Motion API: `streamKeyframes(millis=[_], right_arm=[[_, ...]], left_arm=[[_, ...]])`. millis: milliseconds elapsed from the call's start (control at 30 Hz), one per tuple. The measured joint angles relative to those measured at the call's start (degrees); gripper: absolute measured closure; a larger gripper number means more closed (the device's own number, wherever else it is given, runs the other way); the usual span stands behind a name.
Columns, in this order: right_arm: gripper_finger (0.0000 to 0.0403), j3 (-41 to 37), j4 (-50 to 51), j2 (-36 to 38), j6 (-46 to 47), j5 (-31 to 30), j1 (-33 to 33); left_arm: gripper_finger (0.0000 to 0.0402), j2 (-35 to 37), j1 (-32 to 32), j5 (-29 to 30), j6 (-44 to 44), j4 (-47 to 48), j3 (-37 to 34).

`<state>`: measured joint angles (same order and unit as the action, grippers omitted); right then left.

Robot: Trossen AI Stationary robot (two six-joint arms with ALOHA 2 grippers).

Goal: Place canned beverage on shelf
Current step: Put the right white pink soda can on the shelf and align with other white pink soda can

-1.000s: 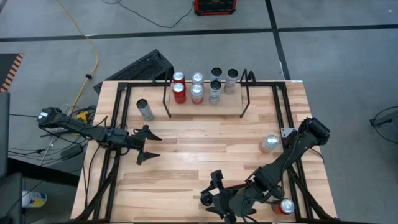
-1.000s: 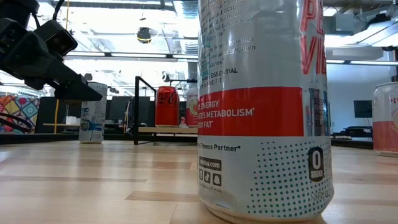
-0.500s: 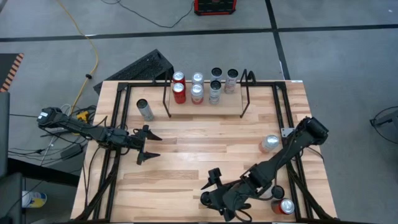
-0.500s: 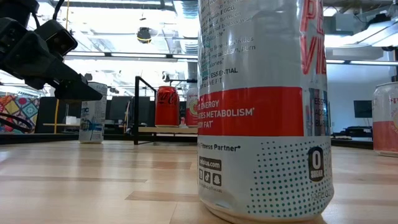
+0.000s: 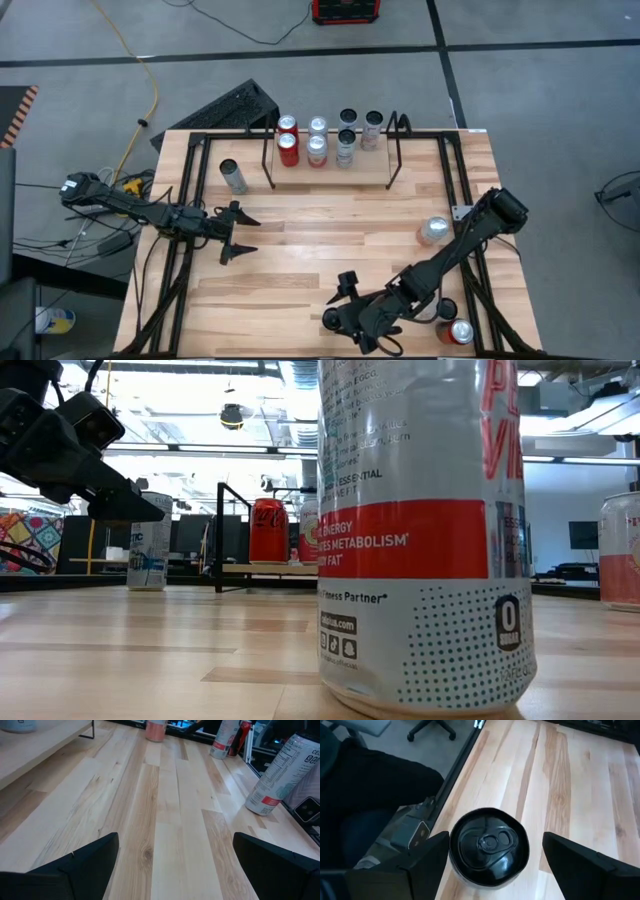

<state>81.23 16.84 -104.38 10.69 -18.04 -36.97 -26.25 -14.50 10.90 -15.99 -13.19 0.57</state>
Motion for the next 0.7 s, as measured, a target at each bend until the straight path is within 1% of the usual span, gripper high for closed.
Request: streamKeyframes(millis=[200,300,367,500,600,667,700], right_arm=[[0.0058,0.1,0.6,0.1,0.0,0.1,0.0],[0.0058,2.0,6.9,1.6,0.6,0.1,-0.4],[0.0058,4.5,11.4,3.9,3.1,-0.1,-0.8],[0.0058,8.2,21.7,8.4,11.9,-0.2,-1.0],[0.0058,8.8,26.4,11.4,18.8,-0.1,-0.9],[0.0058,9.1,31.3,13.8,26.0,0.1,-1.2],[0.0058,9.3,35.6,14.9,30.6,0.8,-1.4]], left_arm=[[0.0023,0.0,0.0,0.0,-0.1,0.0,0.0],[0.0023,0.0,0.0,0.0,-0.1,0.0,0.0],[0.0023,0.0,0.0,0.0,-0.2,0.0,0.0],[0.0023,0.0,0.0,0.0,-0.2,0.0,0.0],[0.0023,0.0,0.0,0.0,-0.2,0.0,0.0],[0.0023,0.0,0.0,0.0,-0.5,0.0,0.0],[0.0023,0.0,0.0,0.0,-0.7,0.0,0.0]])
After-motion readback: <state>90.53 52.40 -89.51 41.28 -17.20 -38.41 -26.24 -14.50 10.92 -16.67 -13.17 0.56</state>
